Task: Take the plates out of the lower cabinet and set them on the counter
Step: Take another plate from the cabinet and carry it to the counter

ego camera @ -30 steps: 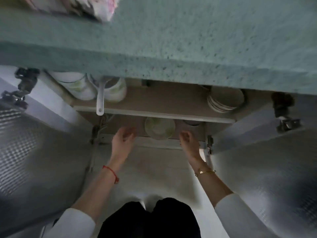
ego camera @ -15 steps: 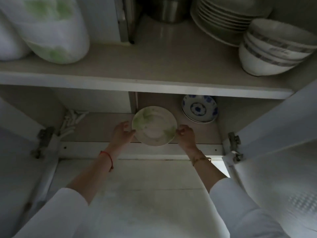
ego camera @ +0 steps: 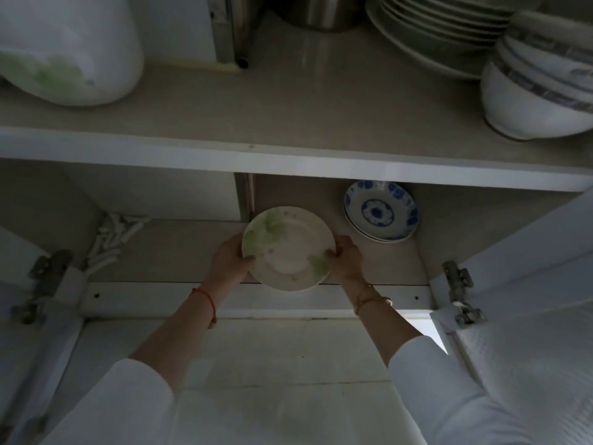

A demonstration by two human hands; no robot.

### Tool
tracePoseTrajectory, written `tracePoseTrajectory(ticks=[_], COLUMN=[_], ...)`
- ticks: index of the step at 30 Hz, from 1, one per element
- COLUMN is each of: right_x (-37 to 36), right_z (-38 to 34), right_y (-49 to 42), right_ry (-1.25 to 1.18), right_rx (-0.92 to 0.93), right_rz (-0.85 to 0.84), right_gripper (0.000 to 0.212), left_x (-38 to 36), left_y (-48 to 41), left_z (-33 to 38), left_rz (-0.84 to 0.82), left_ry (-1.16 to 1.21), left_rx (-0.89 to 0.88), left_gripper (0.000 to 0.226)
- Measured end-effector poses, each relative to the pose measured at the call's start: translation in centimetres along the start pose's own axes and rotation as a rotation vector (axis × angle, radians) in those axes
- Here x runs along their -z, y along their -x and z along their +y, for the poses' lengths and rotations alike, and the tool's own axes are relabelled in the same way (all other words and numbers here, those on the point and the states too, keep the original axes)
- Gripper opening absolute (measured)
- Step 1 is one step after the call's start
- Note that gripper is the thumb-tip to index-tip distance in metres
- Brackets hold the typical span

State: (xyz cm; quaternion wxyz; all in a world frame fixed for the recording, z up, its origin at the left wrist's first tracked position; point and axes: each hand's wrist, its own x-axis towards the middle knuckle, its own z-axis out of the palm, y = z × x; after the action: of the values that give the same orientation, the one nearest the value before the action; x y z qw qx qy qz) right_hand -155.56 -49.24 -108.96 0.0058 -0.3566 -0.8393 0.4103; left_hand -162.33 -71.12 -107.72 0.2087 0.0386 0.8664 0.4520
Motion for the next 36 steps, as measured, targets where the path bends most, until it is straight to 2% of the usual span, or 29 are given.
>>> tracePoseTrajectory(ticks=[2,5,9,14,20,27,32,36], right_x=[-0.2,0.0,1.8,6.2,13.3,23.6,32.0,38.6], right_z=[0.0,-0.1,-1.2,-3.9,-8.4,-16.1,-23.0,-28.6], right_y=[0.1,1.1,4.8,13.4,23.8,33.1,39.1,43.1], right_ry=[-0.061,-0.146,-0.232,-0.224,-0.239,-0.341,-0.431,-0.498], right_rx=[-0.023,-0.026,-0.045,-0.109,-0.188,-0.23,-0.274,-0.239], right_rz=[0.025,0.047,0.011,-0.049,-0.101,-0.102,-0.121,-0.078], right_gripper=[0.032,0.027,0.028,0.03,0.03,0.034,0.034,0.031], left_x=[-0.1,0.1,1.6,4.5,9.3,16.2,22.1,26.2], left_y=[0.3,1.4,6.1,14.5,25.4,35.0,41.2,44.9], left_z=[0.0,0.2,2.2,3.8,9.0,19.6,29.1,35.4], left_rz=[0.025,0.066,0.143,0.122,0.122,0.154,0.15,0.113], left_ry=[0.016,0.014,0.17,0.177,0.2,0.223,0.246,0.263], left_rx=[-0.011,-0.004,0.101,0.222,0.317,0.298,0.194,0.158], left_gripper=[0.065,0.046,0.031,0.057,0.059,0.061,0.061,0.066])
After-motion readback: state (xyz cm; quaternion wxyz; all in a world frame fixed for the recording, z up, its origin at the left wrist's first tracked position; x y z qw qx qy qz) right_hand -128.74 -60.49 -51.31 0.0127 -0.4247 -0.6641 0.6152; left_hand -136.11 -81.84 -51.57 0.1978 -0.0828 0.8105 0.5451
